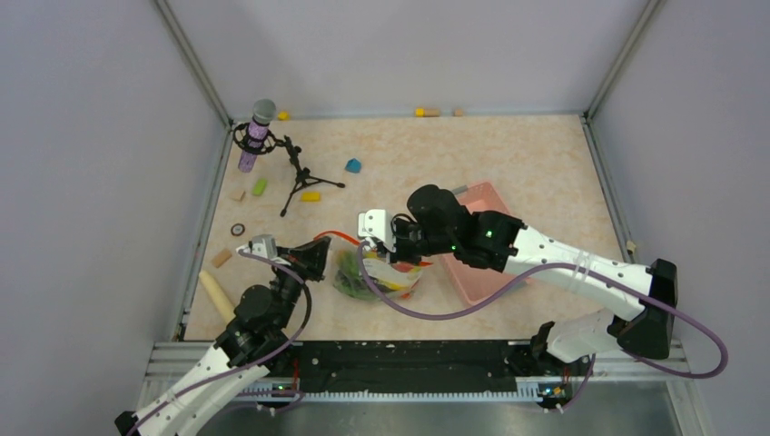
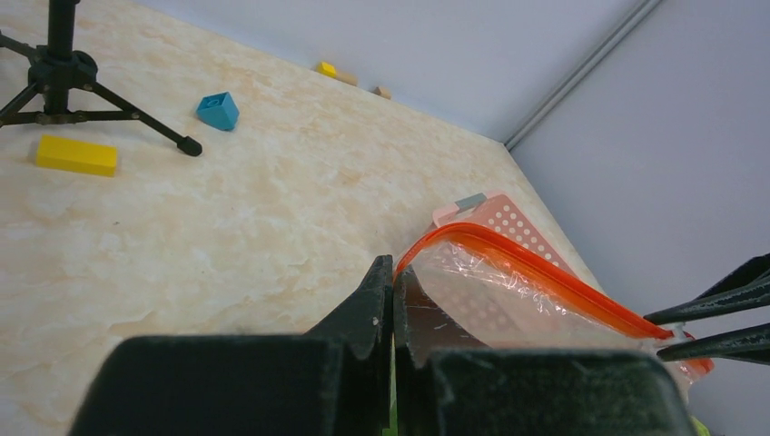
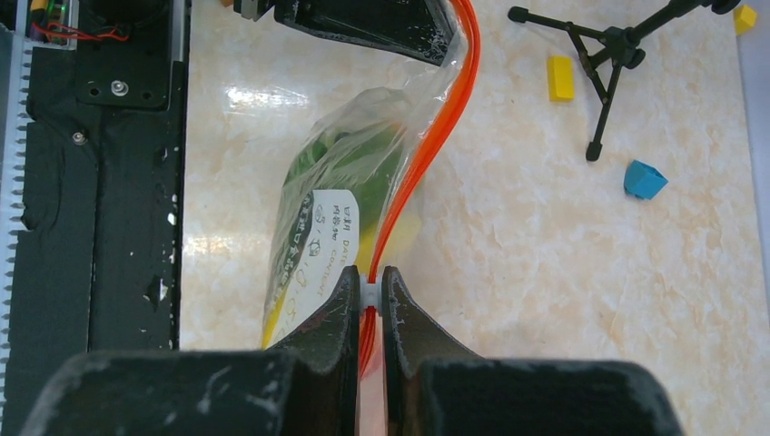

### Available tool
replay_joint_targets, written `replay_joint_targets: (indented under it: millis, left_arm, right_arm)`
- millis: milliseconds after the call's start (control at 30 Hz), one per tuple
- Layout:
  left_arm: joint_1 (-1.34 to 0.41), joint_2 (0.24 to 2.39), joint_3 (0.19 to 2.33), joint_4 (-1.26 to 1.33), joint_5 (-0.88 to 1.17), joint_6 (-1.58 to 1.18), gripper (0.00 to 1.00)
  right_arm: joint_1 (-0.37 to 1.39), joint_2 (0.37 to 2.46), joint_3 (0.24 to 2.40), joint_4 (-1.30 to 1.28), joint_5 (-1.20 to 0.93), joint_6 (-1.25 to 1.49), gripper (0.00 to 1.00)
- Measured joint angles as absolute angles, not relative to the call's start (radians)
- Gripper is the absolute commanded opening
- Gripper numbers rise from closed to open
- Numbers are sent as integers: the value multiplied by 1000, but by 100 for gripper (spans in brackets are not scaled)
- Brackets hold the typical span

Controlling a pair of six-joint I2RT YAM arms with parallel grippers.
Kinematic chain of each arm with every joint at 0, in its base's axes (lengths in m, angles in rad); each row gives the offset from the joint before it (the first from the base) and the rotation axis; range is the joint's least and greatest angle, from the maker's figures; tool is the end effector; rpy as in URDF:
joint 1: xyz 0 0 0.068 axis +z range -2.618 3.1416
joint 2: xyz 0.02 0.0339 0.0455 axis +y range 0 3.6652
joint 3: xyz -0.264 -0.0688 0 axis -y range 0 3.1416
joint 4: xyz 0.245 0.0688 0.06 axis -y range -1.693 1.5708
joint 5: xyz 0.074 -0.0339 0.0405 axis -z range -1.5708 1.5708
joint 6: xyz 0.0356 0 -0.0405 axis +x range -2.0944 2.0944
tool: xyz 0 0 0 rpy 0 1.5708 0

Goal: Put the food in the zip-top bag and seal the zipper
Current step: Zip the zipper food storage bag at the center of the board.

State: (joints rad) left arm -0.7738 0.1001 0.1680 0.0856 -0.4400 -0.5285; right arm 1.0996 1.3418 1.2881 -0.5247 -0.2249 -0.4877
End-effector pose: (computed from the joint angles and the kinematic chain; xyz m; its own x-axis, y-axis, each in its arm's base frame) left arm 0.0840 -0.0609 0.2326 -0.0726 -0.5669 -0.8206 0.3412 0.7590 -0.5545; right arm 0.1286 0.2700 0.3579 0.2275 -0.5597 -0.7968 -0.9585 0.0157 -0.2847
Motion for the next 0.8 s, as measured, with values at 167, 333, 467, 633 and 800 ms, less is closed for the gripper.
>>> replay_joint_targets:
  millis: [167,333,467,633,800]
  left_arm:
    - [-774,100,168,75,-483,-552,0]
    - [-774,100,168,66,-522,-561,0]
    - [-774,100,168,55,-550,-574,0]
    - [-774,100,168,45,-582,-582,0]
    - [-774,100,168,36,-616,-590,0]
  right_arm:
    - [1100,1342,1288,-525,-224,-490,0]
    - [1100,1342,1288,-526,-221,-490,0]
    - [1100,1342,1288,-530,-218,-491,0]
    - [1100,1342,1288,-541,-210,-496,0]
    - [1100,1342,1288,-543,-205,-498,0]
